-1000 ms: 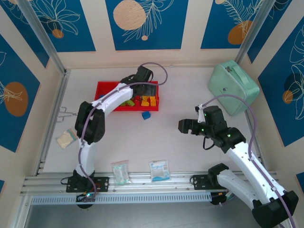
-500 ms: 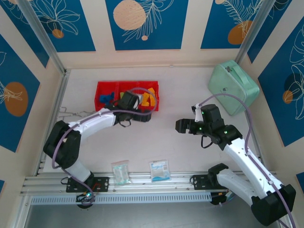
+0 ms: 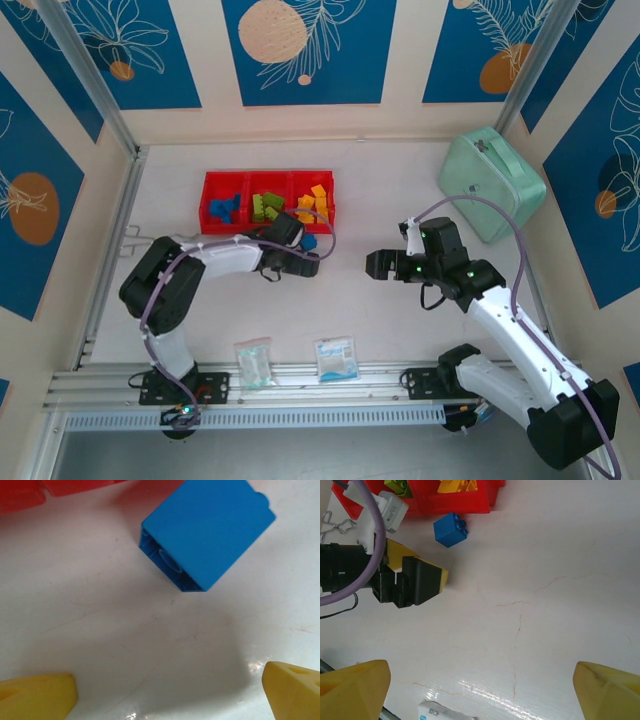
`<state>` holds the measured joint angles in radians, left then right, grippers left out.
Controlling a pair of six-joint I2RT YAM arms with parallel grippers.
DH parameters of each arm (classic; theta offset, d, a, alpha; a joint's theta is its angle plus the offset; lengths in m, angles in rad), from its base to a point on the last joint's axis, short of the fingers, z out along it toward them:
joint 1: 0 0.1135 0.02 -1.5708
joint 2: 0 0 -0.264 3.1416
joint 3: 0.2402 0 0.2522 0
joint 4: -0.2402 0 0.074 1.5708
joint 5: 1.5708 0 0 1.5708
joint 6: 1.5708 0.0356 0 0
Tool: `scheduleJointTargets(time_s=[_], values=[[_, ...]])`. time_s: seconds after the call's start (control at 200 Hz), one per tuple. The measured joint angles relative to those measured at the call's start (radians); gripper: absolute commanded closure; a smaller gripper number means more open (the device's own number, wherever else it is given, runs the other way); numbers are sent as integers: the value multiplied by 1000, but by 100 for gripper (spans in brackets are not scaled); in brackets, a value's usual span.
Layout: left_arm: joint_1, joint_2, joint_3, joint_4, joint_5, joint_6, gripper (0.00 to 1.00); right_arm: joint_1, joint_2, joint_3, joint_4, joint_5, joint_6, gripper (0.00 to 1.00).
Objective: Sort the legos into containers by color
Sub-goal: Rotate the container at the top-center of the table.
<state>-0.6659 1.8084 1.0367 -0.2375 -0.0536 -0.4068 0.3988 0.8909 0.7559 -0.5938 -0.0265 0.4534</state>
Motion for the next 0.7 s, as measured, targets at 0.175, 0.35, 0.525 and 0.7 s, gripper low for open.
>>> scheduleJointTargets(time_s=[0.175,0.35,0.525,0.7], values=[[-10,105,171,-196,-46,1,4,0,-37,0,-17,9,0,6],[-11,144,248,-277,-45,24,15,0,-59,-1,-37,30,0,6],[-7,171,274,-235,-56,56,19,0,-76,-9,-49,37,0,6],[-6,184,283,-163,-56,93,15,0,-79,-16,-54,38,0,6]])
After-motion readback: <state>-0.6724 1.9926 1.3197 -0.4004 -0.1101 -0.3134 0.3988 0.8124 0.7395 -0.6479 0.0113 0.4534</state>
